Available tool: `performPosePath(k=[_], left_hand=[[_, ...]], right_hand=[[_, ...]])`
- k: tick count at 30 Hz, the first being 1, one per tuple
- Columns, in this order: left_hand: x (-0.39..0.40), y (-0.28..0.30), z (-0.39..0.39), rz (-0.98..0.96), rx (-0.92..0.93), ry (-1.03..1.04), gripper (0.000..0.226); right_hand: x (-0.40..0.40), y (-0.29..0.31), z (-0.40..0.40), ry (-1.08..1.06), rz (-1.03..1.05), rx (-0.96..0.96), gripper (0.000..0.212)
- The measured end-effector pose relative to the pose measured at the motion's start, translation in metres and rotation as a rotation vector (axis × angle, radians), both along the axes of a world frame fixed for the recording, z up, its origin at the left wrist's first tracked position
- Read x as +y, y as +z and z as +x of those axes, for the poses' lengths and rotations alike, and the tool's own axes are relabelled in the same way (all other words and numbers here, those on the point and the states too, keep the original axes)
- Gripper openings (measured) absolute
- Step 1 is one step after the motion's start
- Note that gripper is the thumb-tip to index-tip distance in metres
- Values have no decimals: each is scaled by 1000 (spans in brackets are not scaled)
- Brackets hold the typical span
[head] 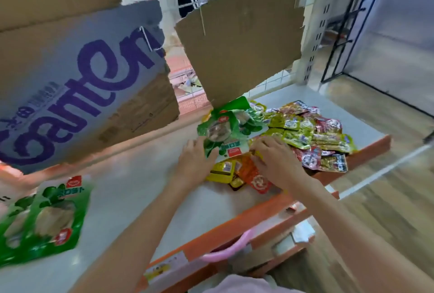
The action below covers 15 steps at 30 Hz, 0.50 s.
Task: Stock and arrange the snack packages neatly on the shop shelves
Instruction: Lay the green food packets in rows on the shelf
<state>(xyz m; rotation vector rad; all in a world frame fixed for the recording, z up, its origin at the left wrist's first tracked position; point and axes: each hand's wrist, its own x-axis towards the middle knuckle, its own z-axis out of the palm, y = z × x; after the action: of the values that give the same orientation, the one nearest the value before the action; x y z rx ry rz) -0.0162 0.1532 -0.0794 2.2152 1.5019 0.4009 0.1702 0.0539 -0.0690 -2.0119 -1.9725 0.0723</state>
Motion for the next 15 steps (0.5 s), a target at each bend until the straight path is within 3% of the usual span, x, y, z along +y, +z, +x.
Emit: performPosePath(k=[8,12,15], left_hand=[[22,-17,51,-25,165,237,93],[23,-13,52,44,33,340,96],[18,-6,47,178,-165,339,79]], right_hand=[[47,11,60,-156,-110,183,47],[84,10,66,-202,-256,189,68],[104,5,63,-210,-320,157,68]])
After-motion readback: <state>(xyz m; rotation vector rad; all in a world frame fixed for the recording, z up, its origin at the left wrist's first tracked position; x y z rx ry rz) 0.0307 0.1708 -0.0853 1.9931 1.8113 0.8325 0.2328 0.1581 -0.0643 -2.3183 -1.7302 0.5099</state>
